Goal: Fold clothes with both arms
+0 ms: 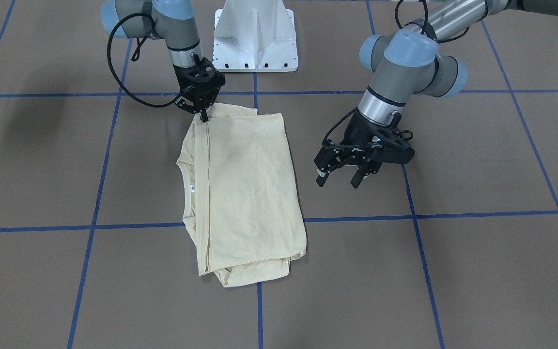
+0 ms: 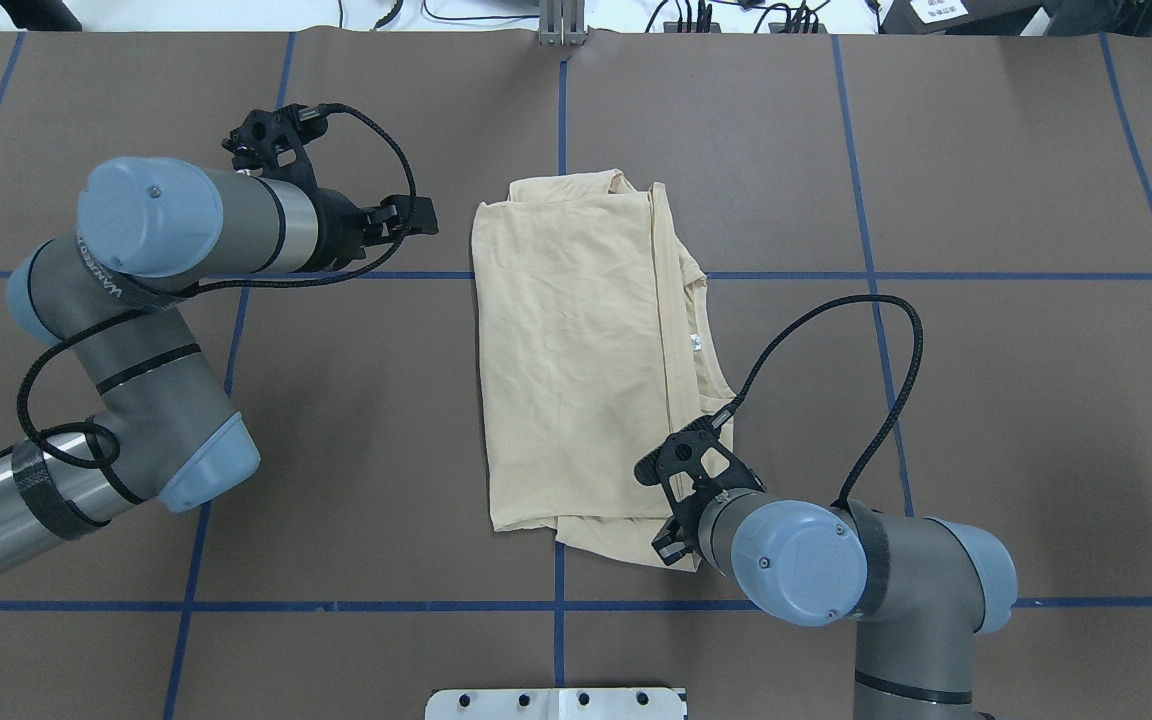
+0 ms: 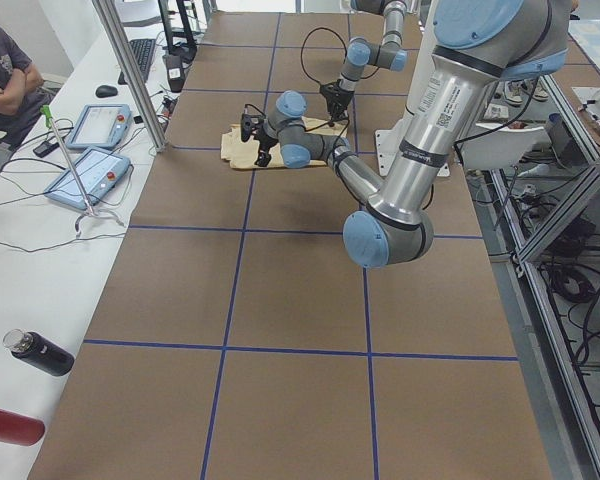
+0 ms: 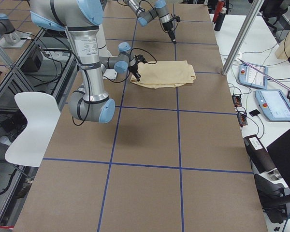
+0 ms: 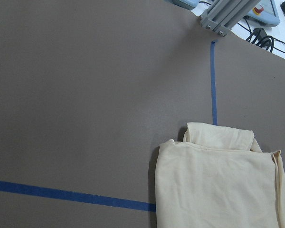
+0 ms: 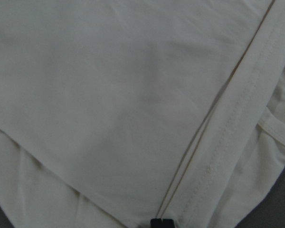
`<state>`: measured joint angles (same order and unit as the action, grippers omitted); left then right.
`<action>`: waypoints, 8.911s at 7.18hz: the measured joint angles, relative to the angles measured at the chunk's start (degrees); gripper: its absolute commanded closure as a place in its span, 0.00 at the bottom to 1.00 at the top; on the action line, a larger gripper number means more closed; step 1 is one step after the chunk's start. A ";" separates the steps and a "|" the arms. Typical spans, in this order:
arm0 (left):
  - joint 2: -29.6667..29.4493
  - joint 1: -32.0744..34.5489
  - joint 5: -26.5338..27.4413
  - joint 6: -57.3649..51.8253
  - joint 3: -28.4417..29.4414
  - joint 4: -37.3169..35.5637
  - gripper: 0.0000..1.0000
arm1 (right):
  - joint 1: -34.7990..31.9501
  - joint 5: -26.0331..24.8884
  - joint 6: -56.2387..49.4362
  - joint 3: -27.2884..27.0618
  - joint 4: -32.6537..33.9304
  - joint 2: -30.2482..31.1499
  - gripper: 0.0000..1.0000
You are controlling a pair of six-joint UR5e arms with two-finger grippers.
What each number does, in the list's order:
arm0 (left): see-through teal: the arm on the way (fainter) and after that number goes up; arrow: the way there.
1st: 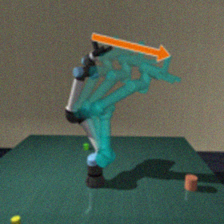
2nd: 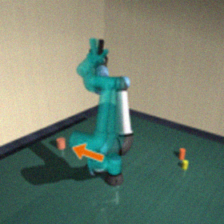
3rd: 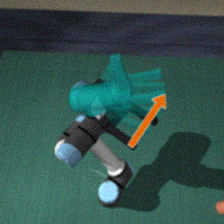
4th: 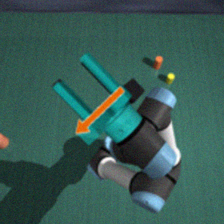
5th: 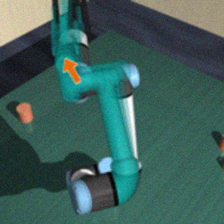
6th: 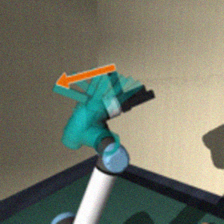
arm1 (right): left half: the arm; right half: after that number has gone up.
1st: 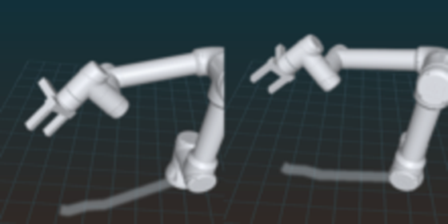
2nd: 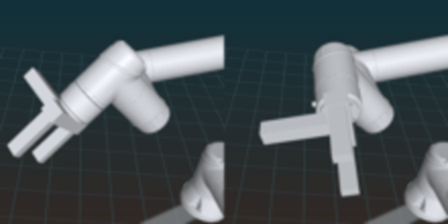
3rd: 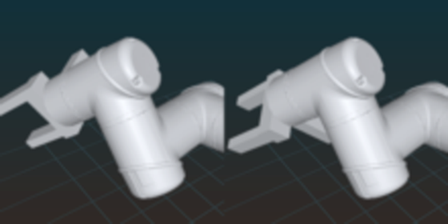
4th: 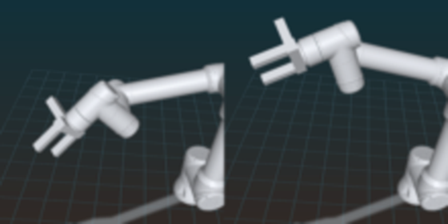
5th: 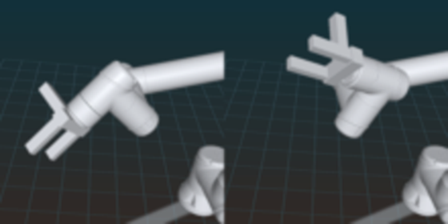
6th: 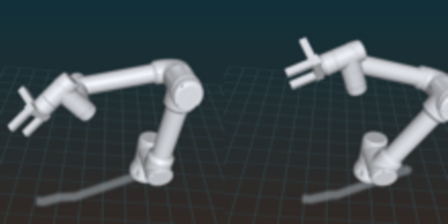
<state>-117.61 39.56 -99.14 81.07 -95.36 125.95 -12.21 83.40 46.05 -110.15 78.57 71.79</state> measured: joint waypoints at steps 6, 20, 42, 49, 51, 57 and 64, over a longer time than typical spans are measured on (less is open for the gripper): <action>-0.35 -0.09 0.06 0.05 0.00 0.00 0.00 | -0.06 0.78 2.28 -4.24 1.09 5.20 1.00; -0.57 -0.18 0.00 -0.05 -0.09 0.02 0.00 | -5.39 7.28 5.64 2.33 5.38 -1.26 0.00; -0.83 -0.32 -0.98 -0.09 -5.13 0.09 0.00 | -23.86 17.42 -4.81 19.45 0.47 -13.78 0.00; -0.96 -0.36 -1.00 -0.21 -6.44 0.09 0.00 | -22.55 17.74 -5.18 26.79 -3.46 -15.88 0.00; -0.96 -0.36 -0.98 -0.21 -6.44 0.09 0.00 | -23.09 18.03 -5.24 26.80 -3.45 -15.83 0.00; -0.96 -0.38 -1.03 -0.30 -6.33 0.09 0.00 | -26.30 21.96 -5.56 26.24 -3.51 -14.29 0.00; -0.82 -3.57 -1.18 4.59 -6.49 0.21 0.00 | -33.15 31.75 -7.92 18.39 -0.54 -10.53 0.00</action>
<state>-118.43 35.98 -100.32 85.67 -101.85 126.16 -45.36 115.15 38.13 -91.76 78.04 61.26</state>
